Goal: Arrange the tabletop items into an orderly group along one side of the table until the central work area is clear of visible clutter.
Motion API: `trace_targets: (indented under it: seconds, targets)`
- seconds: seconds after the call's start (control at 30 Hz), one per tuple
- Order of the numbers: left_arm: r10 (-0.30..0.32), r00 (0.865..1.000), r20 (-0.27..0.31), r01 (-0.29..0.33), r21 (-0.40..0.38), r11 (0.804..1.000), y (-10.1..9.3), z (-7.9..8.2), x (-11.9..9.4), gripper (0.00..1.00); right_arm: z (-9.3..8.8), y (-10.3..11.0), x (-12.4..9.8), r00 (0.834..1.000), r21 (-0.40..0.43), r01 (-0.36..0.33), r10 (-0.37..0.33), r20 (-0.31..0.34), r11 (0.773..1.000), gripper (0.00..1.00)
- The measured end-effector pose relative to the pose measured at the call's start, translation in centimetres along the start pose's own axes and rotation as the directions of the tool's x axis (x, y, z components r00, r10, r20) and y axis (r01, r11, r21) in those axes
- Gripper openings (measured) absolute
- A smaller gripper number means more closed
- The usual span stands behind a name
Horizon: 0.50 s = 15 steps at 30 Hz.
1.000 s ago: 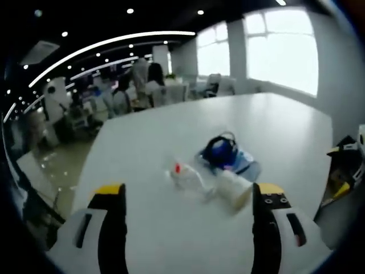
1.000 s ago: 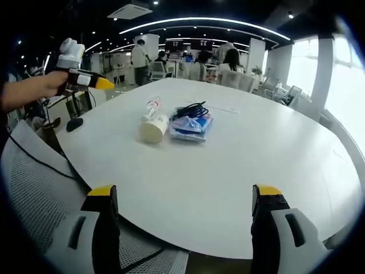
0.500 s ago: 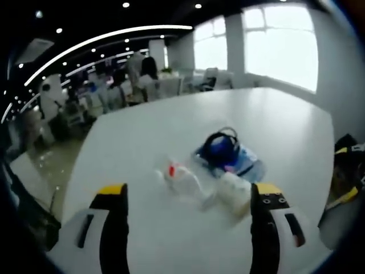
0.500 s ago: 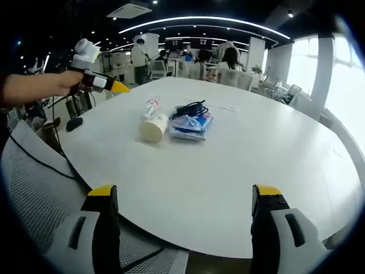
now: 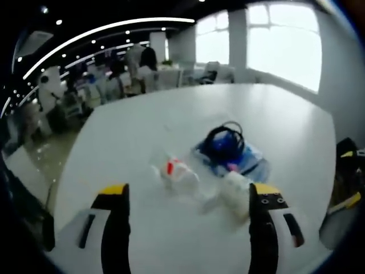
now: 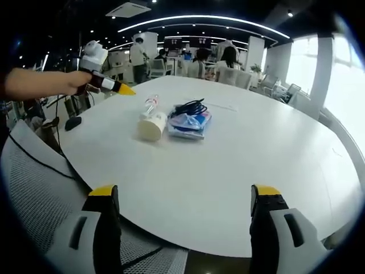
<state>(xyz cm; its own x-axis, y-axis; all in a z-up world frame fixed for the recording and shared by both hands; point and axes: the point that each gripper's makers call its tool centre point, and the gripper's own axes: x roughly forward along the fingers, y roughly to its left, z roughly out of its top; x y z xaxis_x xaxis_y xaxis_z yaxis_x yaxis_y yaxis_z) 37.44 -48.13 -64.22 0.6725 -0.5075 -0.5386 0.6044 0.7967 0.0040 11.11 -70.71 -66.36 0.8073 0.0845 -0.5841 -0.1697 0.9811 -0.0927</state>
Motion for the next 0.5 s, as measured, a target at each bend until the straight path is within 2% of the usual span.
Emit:
trace_targets:
  seconds: [0.5]
  targets:
    - [-0.007,0.999,-0.051,0.003,-0.077,0.997,0.1,-0.3,3.1,0.77,-0.1,0.0,0.2,1.000,-0.003,-0.011,0.011,-0.013,1.000,0.93]
